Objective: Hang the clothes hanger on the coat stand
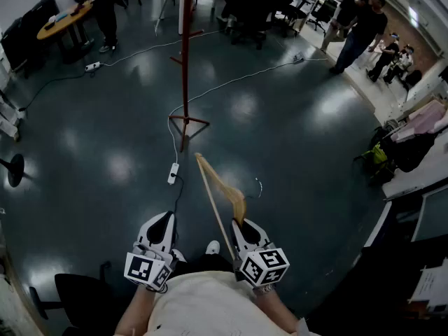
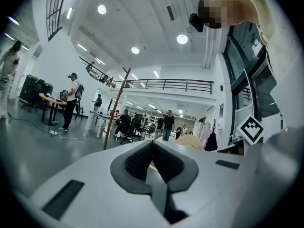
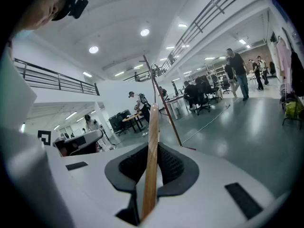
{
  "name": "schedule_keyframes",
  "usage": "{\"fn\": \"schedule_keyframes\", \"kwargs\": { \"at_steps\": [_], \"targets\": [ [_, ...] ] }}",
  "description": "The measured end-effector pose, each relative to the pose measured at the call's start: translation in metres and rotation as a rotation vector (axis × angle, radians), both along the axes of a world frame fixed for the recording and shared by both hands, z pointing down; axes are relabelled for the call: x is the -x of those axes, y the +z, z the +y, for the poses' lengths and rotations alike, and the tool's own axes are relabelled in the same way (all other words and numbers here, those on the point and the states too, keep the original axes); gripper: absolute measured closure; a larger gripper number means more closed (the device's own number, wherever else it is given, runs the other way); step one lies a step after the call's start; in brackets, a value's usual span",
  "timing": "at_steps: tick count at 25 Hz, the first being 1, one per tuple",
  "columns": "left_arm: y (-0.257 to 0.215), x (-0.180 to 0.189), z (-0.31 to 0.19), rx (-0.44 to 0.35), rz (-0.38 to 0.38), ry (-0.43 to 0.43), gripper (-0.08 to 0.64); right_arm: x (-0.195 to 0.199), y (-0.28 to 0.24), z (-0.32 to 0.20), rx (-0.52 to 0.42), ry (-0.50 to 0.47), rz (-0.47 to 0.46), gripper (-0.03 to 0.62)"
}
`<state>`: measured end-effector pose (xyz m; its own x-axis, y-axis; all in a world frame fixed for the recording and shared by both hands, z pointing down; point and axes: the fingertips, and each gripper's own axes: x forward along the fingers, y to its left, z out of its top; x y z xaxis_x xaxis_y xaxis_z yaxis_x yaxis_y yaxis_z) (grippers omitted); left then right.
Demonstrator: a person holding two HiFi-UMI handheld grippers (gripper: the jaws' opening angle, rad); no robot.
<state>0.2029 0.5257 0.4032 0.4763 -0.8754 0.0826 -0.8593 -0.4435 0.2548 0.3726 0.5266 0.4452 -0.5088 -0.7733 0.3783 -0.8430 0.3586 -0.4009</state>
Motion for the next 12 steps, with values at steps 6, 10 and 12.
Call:
{"fn": "schedule_keyframes", "kwargs": {
  "at_steps": [6,10,12],
  "targets": [
    [-0.012,-0.058,0.004,-0.016,0.020,-0.033,0.548,-0.048,-0.013,-0.017,-0.033,-0.048,0.005,0.523],
    [-0.010,-0.061,0.012,0.003,-0.015,-0.054,0.548,-0.052,-0.009,-0.017,-0.017,-0.056,-0.031,0.523],
    [-0.009,-0.057,0.014,-0.001,-0.024,-0.065,0.548,-0.048,-0.005,-0.018,-0.012,-0.062,-0.037,0.523]
  ]
}}
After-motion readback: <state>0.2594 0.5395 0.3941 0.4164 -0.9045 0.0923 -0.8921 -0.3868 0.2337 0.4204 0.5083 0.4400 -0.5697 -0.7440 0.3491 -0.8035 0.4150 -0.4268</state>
